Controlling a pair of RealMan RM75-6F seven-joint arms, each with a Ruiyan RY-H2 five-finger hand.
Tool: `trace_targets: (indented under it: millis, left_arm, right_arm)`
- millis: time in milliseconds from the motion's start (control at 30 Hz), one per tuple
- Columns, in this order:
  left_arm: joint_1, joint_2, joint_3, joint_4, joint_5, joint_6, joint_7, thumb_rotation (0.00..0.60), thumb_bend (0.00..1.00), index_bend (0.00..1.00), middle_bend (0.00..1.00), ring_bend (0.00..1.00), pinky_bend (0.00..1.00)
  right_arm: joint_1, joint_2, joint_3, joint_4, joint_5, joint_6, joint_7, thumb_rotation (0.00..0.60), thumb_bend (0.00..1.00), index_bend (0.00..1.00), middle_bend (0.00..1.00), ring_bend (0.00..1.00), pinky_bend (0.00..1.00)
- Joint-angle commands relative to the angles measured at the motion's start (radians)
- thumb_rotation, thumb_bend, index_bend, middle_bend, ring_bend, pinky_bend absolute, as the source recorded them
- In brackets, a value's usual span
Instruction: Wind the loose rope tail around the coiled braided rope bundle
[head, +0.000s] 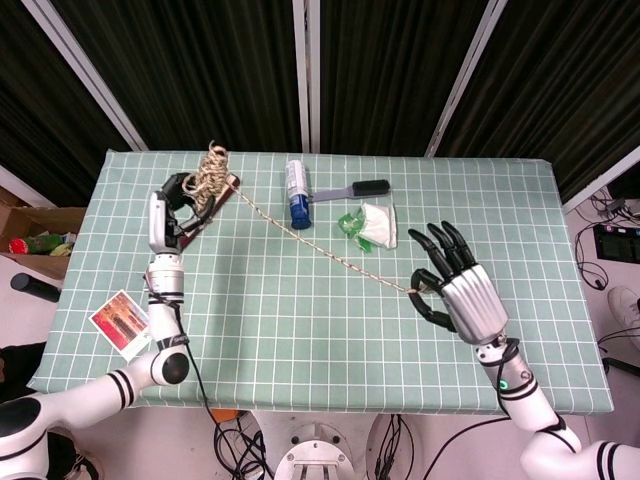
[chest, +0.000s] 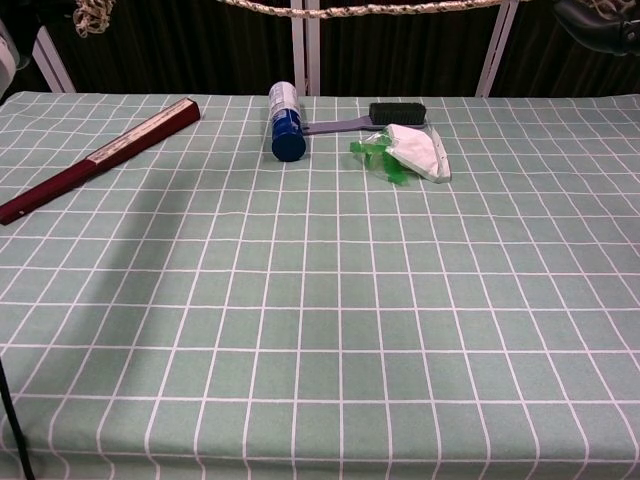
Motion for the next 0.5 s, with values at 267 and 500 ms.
trace_targets:
  millis: [267,500]
  left_arm:
    - [-0.029,-0.054,0.035,0.079,0.030,0.053,0.256,0.600,0.47,0.73,0.72,0.63,0.71]
    - [-0.039,-0.029,0.129,0.073,0.109,0.021,0.419,0.600,0.47,0.73,0.72,0.63,0.71]
  right_arm:
    - [0.021,0.045,0.006,-0.181,-0.068,-0.070,-0.066,0.600,0.48,1.00,0.13,0.00,0.00]
    - [0.088,0.061,0.090,-0.283,-0.021,-0.169,-0.114,0.600,0.49,1.00,0.13,0.00,0.00]
